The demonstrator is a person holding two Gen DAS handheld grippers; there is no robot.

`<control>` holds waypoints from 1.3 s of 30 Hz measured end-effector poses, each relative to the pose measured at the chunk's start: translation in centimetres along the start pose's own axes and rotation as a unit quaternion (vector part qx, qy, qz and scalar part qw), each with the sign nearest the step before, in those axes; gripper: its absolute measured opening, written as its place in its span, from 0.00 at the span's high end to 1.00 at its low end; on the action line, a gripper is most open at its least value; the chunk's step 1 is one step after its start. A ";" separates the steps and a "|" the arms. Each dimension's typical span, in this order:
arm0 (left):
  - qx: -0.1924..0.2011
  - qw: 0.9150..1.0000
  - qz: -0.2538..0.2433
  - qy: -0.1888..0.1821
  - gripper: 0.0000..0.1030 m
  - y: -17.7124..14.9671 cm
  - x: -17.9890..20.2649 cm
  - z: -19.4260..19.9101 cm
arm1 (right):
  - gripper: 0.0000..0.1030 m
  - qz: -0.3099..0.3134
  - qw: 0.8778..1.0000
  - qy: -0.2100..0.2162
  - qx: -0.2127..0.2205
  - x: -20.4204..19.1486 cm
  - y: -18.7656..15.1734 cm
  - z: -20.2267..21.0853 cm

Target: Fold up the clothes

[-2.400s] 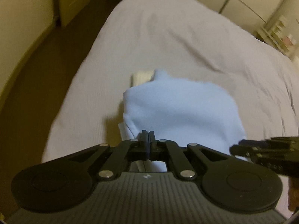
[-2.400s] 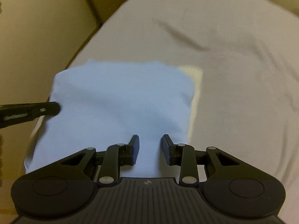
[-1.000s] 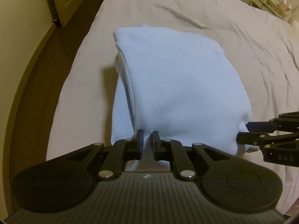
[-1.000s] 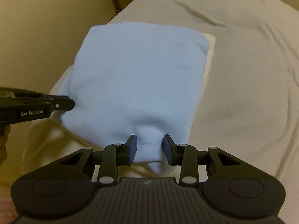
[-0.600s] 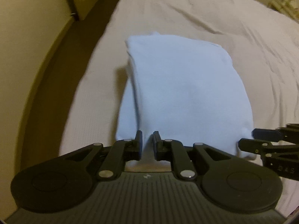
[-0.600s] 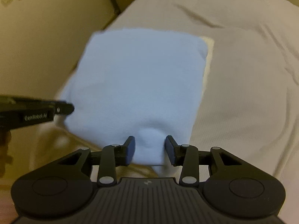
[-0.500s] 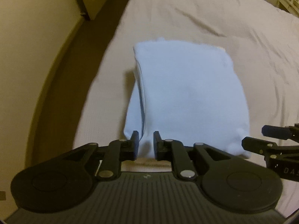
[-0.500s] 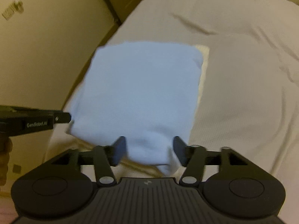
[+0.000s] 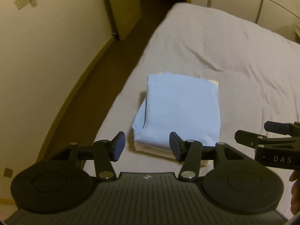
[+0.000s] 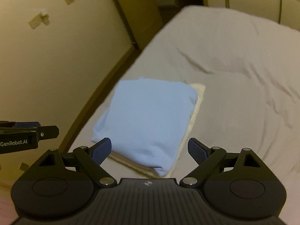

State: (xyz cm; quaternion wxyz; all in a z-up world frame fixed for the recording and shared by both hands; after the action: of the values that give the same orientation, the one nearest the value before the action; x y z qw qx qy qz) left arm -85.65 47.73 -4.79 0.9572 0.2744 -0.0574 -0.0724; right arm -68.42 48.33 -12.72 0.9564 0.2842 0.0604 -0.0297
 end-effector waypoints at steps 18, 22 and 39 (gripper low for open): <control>0.049 0.986 0.137 0.080 0.07 -8.9 13.2 7.3 | 0.02 0.139 0.988 0.055 0.027 8.9 -1.7 8.8; 0.061 0.981 0.159 0.091 0.02 -10.8 15.6 8.4 | 0.02 0.165 0.983 0.069 0.032 10.4 -2.0 10.1; 0.061 0.955 0.227 0.180 0.01 -12.9 19.4 7.6 | 0.01 0.220 0.971 0.094 0.011 13.4 -1.6 9.2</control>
State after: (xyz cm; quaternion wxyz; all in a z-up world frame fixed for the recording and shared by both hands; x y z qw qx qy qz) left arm -69.10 29.67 -3.89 0.9243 0.3206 0.0509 0.2010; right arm -54.39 41.65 -7.74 0.9264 0.3021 0.0861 0.2076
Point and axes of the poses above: each gripper's, at about its wrist camera, not at the fingertips, and z roughly against the way its jaws point, x to its right, y to its top, the point moved 4 cm from there along -z, roughly the way its jaws point, and after that the axes turned 13 degrees about -y, right-handed, at the moved point
